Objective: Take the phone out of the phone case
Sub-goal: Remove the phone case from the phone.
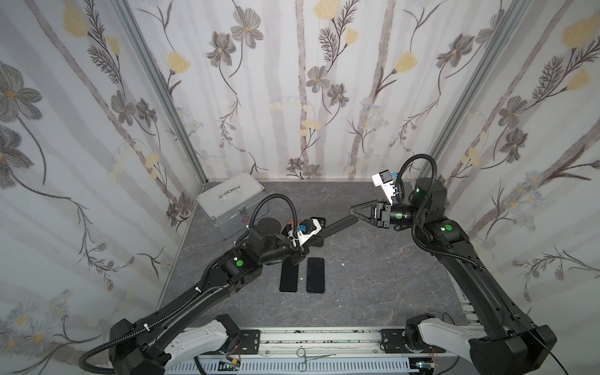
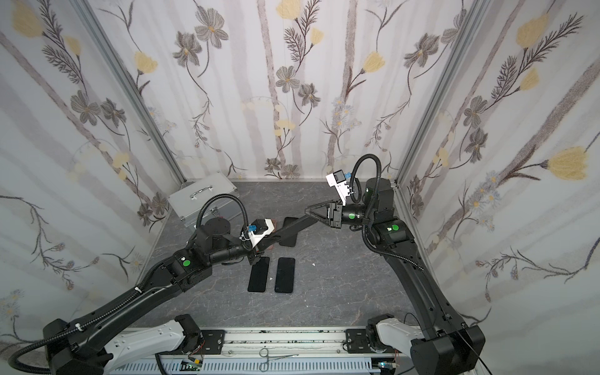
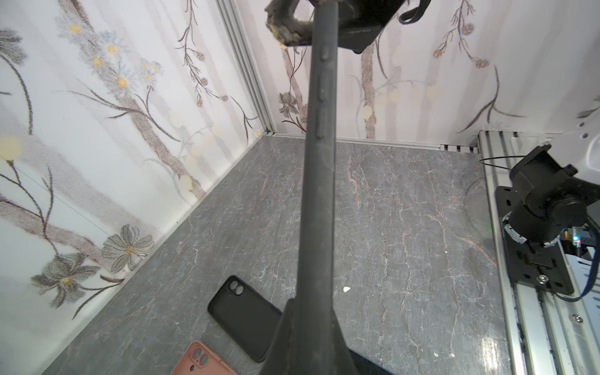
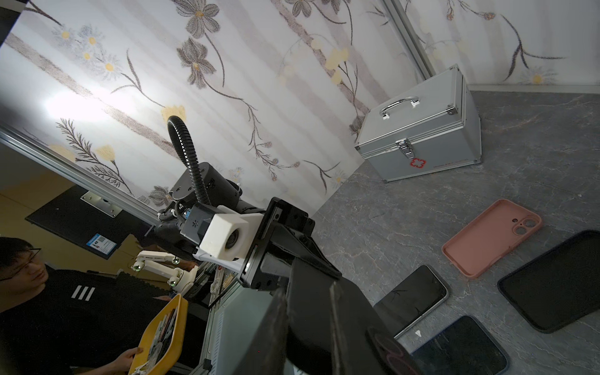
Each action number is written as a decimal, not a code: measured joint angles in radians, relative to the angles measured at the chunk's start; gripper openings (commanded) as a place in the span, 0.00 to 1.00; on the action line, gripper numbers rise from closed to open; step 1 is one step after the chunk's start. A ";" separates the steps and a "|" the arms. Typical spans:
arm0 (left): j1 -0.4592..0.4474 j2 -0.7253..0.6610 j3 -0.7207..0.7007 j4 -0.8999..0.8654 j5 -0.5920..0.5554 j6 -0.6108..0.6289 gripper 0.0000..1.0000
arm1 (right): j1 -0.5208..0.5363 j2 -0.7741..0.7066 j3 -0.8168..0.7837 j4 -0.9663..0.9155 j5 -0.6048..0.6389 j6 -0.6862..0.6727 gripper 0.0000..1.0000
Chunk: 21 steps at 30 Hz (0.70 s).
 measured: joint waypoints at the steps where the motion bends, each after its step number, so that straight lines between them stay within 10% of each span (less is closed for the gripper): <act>1: -0.002 0.001 0.000 0.000 -0.012 0.011 0.00 | 0.000 0.002 0.000 -0.004 0.002 0.000 0.24; 21: -0.058 0.032 0.001 0.037 -0.167 0.124 0.00 | 0.000 -0.054 -0.105 0.253 0.046 0.280 0.26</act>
